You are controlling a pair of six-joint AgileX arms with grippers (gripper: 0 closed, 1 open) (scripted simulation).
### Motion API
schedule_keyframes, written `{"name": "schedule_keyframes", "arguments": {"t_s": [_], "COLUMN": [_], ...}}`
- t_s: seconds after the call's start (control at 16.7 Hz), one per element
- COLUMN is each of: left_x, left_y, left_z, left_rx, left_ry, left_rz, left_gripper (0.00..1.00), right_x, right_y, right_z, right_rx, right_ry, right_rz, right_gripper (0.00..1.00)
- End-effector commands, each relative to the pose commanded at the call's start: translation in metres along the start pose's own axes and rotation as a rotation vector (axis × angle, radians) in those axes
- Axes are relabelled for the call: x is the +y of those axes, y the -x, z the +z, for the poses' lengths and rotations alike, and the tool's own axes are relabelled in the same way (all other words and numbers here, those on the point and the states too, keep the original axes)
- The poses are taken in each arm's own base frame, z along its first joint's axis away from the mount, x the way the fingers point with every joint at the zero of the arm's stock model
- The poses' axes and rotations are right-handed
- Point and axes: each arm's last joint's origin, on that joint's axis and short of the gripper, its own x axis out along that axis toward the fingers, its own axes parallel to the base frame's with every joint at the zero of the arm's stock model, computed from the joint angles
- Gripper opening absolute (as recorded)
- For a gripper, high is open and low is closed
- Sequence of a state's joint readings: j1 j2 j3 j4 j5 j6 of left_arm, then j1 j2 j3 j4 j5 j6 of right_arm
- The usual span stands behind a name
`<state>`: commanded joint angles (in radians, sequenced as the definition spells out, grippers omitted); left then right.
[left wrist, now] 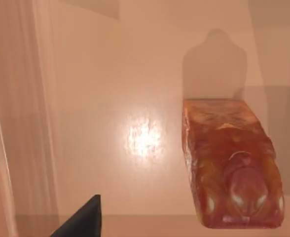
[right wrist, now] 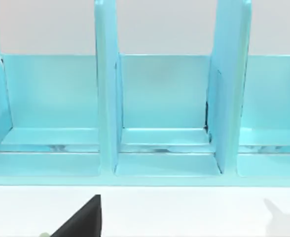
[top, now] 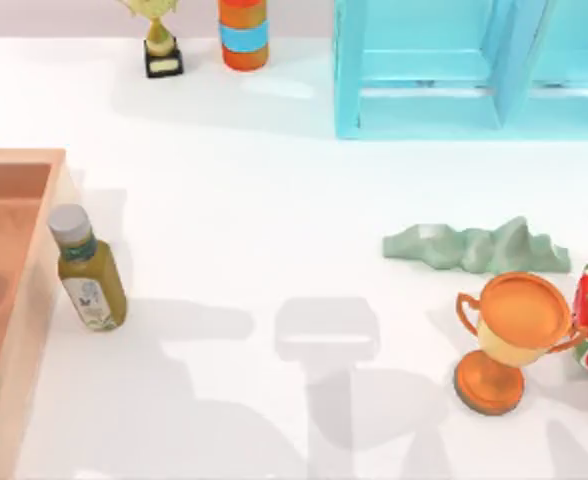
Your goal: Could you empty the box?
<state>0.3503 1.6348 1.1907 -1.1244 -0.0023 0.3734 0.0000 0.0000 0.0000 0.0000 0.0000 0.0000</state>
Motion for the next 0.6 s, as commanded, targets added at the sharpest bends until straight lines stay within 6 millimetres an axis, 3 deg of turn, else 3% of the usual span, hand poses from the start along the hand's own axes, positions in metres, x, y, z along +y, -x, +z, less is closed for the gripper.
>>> {"name": "schedule_keyframes", "arguments": {"t_s": [0.24, 0.6], "left_x": [-0.001, -0.002], "left_y": [-0.032, -0.064], "left_z": [-0.001, -0.006], "left_rx": [-0.006, -0.007], "left_ry": [0.005, 0.004], "left_rz": [-0.002, -0.004], "left_gripper": [1.0, 1.0], "right_x": [0.0, 0.0], "right_y": [0.0, 0.0], "right_z": [0.0, 0.0], "right_rx": [0.0, 0.0], "right_ry": [0.0, 0.0], "right_rz": [0.0, 0.0], "right_gripper": [1.0, 1.0]}}
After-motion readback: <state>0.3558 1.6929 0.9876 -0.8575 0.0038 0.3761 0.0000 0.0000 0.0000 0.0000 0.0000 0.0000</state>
